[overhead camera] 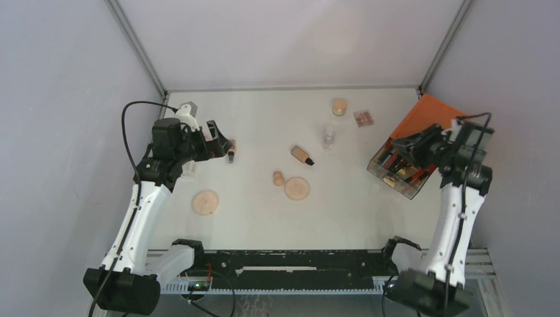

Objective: Organize the makeup
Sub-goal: Place the makeup brush in the drawer, then close the drawer in the storage box.

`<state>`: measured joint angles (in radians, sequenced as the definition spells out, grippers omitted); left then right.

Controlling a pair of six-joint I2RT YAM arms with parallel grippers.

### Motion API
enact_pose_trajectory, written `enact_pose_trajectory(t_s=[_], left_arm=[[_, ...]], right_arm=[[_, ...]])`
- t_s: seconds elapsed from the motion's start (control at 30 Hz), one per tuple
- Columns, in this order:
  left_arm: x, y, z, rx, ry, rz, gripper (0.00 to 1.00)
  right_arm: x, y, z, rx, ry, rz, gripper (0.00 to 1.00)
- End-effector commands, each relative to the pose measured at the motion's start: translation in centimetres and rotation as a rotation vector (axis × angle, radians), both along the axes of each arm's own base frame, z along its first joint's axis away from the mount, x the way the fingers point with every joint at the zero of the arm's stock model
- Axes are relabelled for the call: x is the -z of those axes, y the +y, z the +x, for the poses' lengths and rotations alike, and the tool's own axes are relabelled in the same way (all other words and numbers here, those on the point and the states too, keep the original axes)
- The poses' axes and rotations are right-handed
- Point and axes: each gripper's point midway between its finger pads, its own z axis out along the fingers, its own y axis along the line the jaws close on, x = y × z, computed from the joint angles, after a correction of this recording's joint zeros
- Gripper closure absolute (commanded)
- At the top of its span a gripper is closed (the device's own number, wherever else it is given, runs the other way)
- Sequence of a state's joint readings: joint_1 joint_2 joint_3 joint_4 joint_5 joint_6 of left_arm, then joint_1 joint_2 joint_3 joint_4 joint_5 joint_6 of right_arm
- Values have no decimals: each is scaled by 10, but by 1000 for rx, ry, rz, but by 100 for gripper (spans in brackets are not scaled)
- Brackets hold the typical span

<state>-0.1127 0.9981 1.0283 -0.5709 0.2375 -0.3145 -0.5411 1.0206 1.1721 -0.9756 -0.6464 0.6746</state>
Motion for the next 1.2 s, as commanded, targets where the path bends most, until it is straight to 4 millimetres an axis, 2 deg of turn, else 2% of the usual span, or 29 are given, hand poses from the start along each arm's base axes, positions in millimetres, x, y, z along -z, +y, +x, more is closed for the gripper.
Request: enact_pose_trajectory(t_s=[0.0, 0.03, 0.07, 0.17, 0.27, 0.4, 0.53, 0.63, 0.73, 0.83, 1.0, 1.17], left_arm=[[-21, -6, 1, 27, -58, -31, 0], [-21, -6, 2, 30, -58, -33, 0], [-22, -7, 2, 33, -58, -36, 0], [-21, -11, 5, 44, -45, -53, 0], [-21, -15, 8, 55, -35, -74, 0], [-21, -18, 11, 58, -35, -90, 0], [-23, -23, 17, 67, -28, -111, 0], [-25, -25, 20, 70, -27, -119, 0], [-26, -27, 21, 70, -31, -128, 0], [-24, -28, 20, 74, -26, -131, 0], [-20, -34, 17, 79, -26, -81, 0], [-16, -55, 14, 126, -11, -59, 0]], right_arm=[[-53, 60, -7, -288, -330, -279, 61], [-48, 77, -14, -361, -328, -320, 61], [-40, 86, -21, -405, -310, -367, 61], [-6, 103, -41, -529, -201, -525, 62], [27, 100, -57, -597, -55, -675, 65], [61, 90, -71, -667, 148, -744, 67], [82, 69, -62, -616, 289, -849, 63], [79, 48, -39, -520, 282, -953, 63], [67, 25, -14, -381, 242, -1055, 62], [54, 14, 7, -289, 178, -1101, 62], [41, -5, 29, -186, 117, -1107, 62], [42, -38, 46, -77, 141, -1152, 63]])
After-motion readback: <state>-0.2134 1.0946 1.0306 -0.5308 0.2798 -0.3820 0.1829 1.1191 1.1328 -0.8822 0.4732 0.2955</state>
